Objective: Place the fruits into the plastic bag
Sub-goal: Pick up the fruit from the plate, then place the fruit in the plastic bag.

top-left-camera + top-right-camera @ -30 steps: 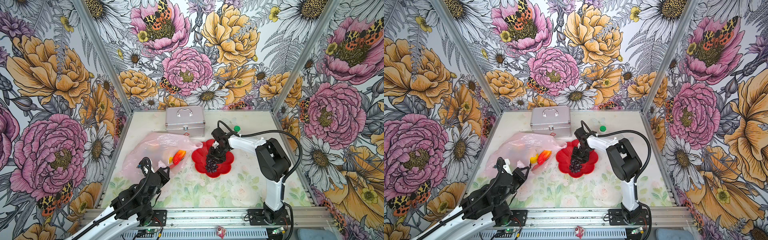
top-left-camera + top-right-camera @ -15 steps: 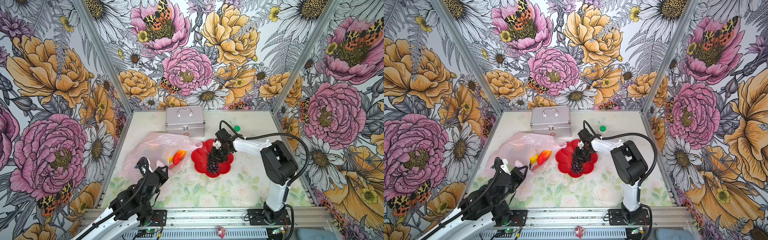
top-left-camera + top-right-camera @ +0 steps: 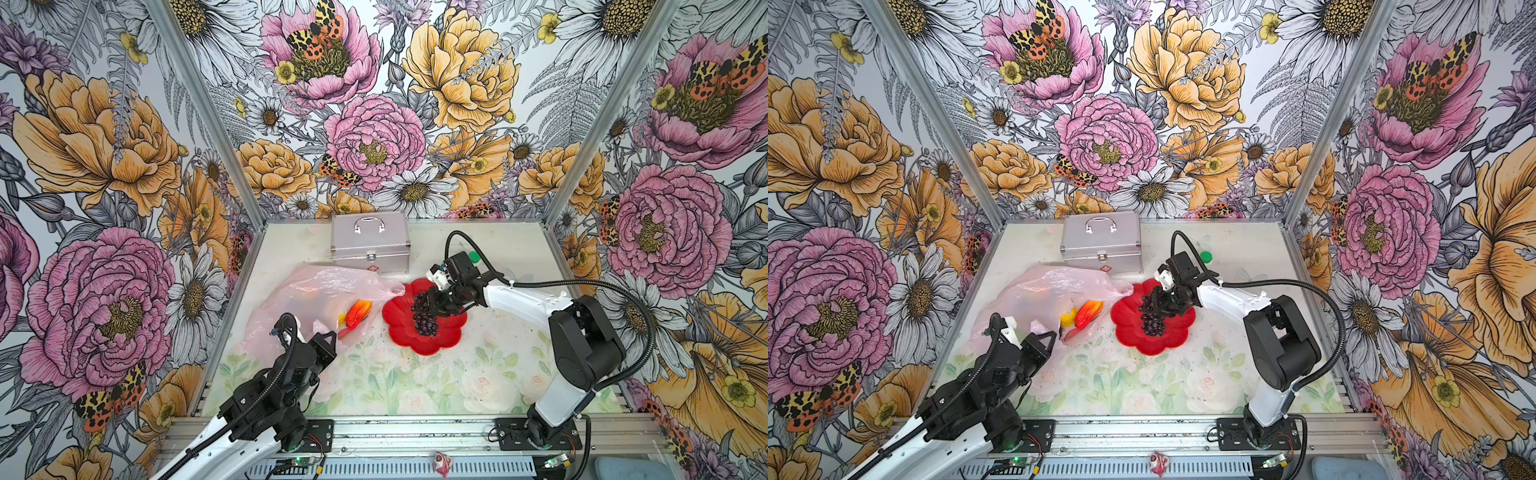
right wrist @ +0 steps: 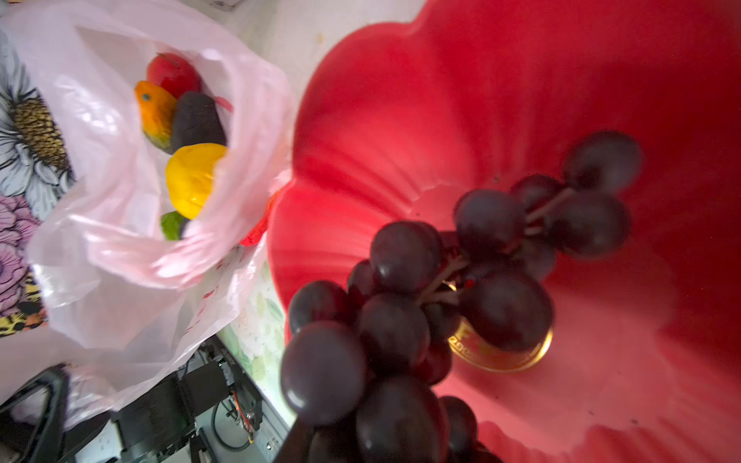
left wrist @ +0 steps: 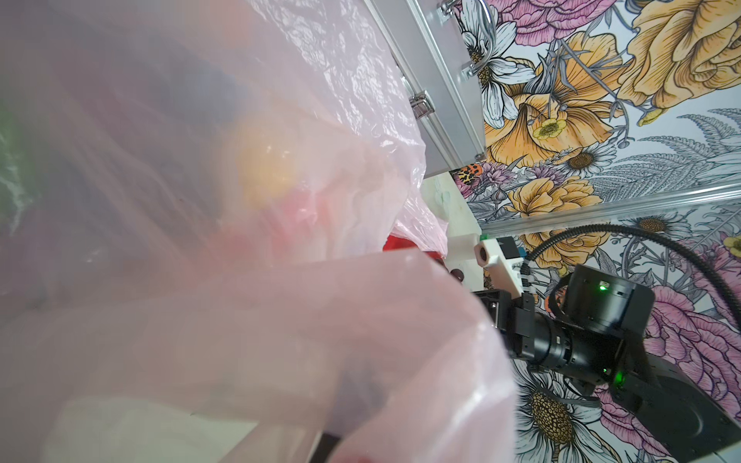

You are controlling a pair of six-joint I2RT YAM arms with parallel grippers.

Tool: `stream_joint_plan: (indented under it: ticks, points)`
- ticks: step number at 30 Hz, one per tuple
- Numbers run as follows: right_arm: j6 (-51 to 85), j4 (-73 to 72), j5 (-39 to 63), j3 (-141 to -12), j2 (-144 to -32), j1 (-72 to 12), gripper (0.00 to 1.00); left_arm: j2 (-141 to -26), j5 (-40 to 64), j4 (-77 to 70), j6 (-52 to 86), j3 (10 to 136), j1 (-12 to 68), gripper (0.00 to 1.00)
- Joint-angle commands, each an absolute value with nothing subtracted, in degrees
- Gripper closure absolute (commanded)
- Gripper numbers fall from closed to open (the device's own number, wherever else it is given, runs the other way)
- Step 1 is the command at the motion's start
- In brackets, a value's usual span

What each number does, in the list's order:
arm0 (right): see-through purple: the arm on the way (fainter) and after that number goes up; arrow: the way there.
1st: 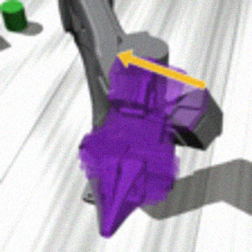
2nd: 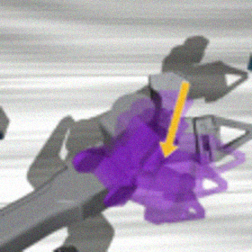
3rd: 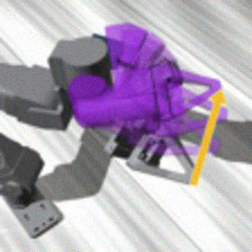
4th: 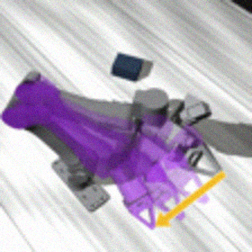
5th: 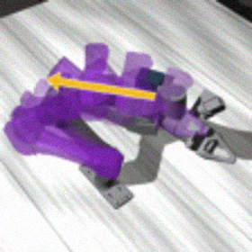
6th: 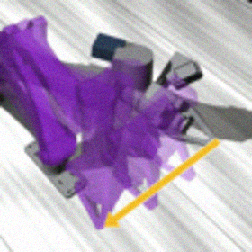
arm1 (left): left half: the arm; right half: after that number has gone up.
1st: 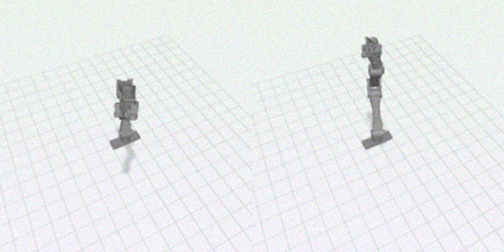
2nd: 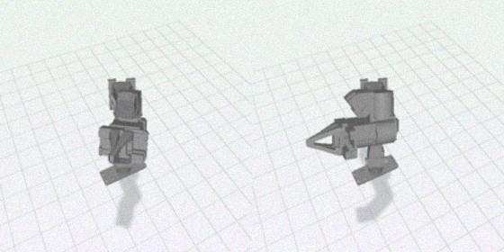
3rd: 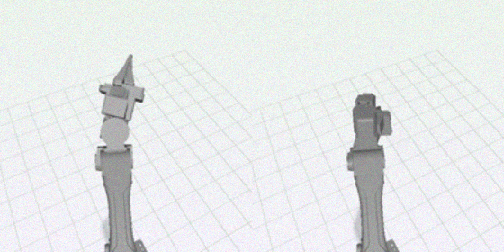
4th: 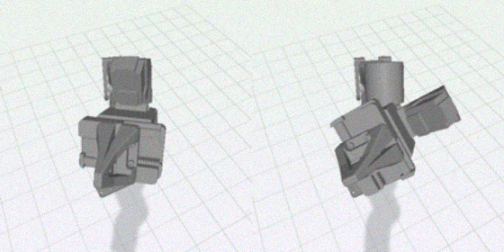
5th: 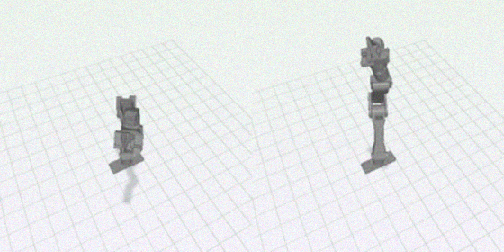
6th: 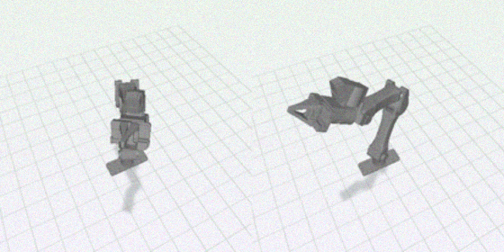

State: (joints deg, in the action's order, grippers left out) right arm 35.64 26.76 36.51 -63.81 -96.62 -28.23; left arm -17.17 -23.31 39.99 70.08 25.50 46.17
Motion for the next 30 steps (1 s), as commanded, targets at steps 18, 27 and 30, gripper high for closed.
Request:
stream_joint_plan:
  ticks: [18,27,30]
  points:
    - [40.94,24.93,61.06,-70.48,-84.16,-31.55,0.70,-18.46,-17.62,36.56,66.46,26.81,43.43,1.00]
    - [42.17,25.05,62.22,-78.86,-90.63,-39.49,0.70,-17.05,-16.97,36.57,65.74,26.98,43.23,1.00]
    - [41.71,24.96,62.90,-81.45,-94.73,-41.22,0.71,-16.48,-16.27,36.65,65.98,26.56,43.33,1.00]
